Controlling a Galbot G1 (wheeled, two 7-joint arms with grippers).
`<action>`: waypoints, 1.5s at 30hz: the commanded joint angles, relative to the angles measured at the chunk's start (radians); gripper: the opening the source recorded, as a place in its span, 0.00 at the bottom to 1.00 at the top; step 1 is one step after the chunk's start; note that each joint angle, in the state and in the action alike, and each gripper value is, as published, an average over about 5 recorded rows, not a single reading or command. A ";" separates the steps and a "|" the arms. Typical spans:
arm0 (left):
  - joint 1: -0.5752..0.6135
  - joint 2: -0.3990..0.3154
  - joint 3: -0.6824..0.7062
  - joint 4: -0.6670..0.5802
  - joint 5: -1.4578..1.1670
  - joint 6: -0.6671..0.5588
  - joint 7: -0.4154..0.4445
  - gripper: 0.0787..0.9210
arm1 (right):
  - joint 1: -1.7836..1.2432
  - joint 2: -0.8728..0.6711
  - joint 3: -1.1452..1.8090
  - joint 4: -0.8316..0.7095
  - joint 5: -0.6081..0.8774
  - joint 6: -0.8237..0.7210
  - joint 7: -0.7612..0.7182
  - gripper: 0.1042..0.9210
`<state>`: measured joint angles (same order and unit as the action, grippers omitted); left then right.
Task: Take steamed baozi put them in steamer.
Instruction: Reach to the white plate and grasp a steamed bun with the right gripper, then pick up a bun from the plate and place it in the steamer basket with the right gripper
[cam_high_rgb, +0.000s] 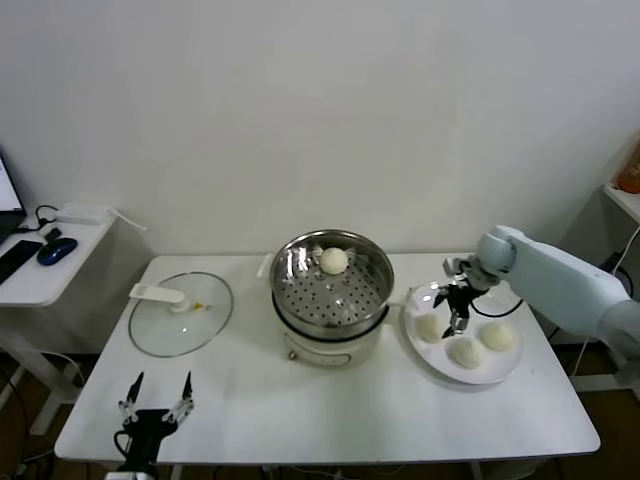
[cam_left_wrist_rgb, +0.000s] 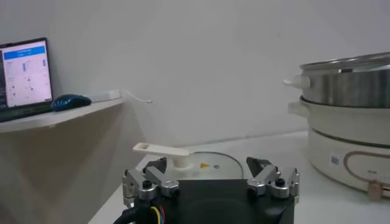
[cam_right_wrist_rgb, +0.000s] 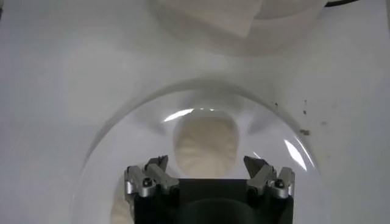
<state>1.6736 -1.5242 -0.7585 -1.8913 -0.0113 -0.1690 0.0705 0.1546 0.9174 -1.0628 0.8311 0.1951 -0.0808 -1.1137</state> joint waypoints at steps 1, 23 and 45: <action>0.000 -0.001 0.001 0.002 0.001 0.000 0.000 0.88 | -0.041 0.041 0.045 -0.058 -0.037 0.010 0.004 0.88; -0.002 -0.003 0.001 0.010 0.001 -0.001 -0.001 0.88 | -0.067 0.085 0.111 -0.121 -0.094 0.024 -0.046 0.88; -0.001 -0.004 0.000 0.008 0.000 -0.001 -0.002 0.88 | -0.031 0.062 0.111 -0.095 -0.065 0.017 -0.053 0.70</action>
<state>1.6718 -1.5276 -0.7584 -1.8819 -0.0107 -0.1701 0.0688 0.0962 0.9912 -0.9411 0.7185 0.1068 -0.0592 -1.1641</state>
